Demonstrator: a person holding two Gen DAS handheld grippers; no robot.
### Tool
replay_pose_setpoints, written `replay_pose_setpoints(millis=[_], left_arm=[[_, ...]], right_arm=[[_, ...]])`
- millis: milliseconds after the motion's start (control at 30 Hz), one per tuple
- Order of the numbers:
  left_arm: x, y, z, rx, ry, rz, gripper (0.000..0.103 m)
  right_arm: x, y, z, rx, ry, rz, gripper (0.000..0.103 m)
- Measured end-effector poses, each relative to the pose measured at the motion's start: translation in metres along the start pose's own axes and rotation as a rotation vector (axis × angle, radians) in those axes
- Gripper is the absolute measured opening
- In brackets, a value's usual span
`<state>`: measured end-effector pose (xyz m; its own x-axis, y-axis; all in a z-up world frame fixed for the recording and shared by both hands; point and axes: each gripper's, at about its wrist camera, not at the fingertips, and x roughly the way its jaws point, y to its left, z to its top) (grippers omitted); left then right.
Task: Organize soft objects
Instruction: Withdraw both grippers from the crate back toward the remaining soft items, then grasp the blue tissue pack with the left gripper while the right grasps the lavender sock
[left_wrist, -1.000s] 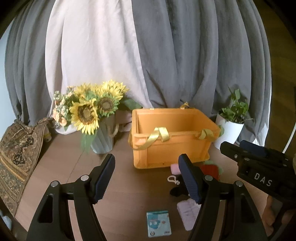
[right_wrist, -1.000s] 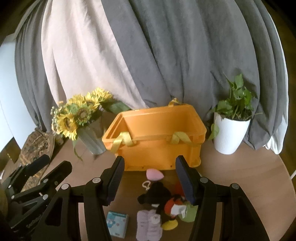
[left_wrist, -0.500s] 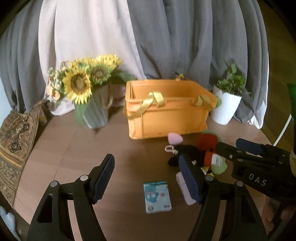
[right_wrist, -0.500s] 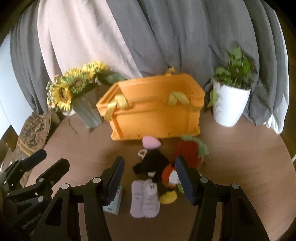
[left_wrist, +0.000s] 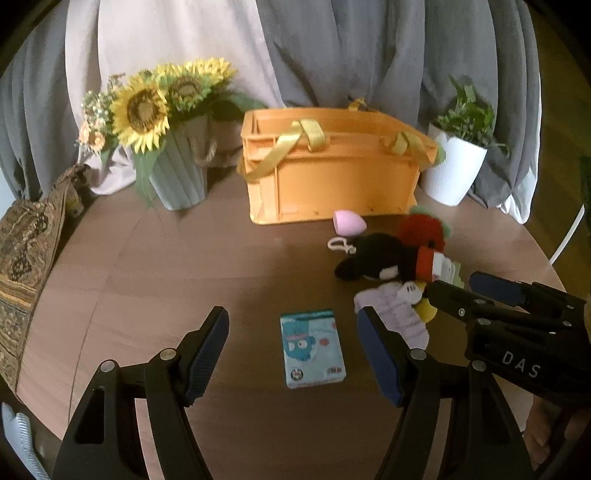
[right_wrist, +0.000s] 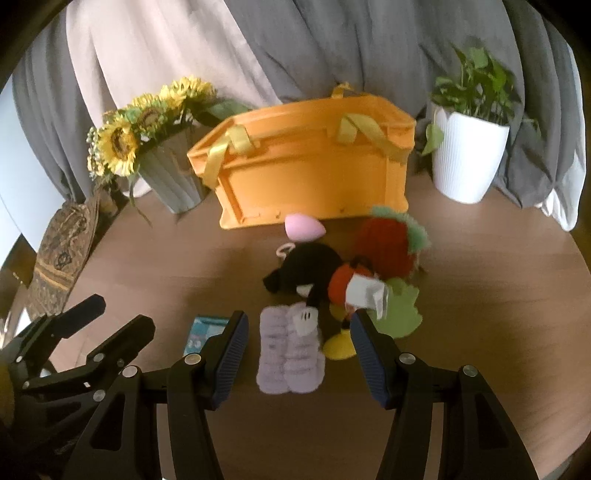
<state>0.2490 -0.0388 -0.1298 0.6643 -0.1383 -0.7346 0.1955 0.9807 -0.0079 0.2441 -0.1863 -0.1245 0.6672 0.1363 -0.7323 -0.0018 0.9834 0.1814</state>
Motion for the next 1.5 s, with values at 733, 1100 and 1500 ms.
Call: replay_pose_setpoints(millis=[733, 1100, 1500], left_arm=[[0.047, -0.011, -0.039, -0.010, 0.138, -0.022, 0.071], [0.067, -0.012, -0.042, -0.015, 0.157, -0.024, 0.071], [0.068, -0.011, -0.042, -0.020, 0.147, -0.068, 0.052]], right_arm=[[0.046, -0.013, -0.034, 0.022, 0.124, 0.083, 0.046], [0.059, -0.011, -0.034, 0.002, 0.162, 0.122, 0.035], [0.052, -0.005, -0.032, -0.034, 0.147, 0.143, 0.016]])
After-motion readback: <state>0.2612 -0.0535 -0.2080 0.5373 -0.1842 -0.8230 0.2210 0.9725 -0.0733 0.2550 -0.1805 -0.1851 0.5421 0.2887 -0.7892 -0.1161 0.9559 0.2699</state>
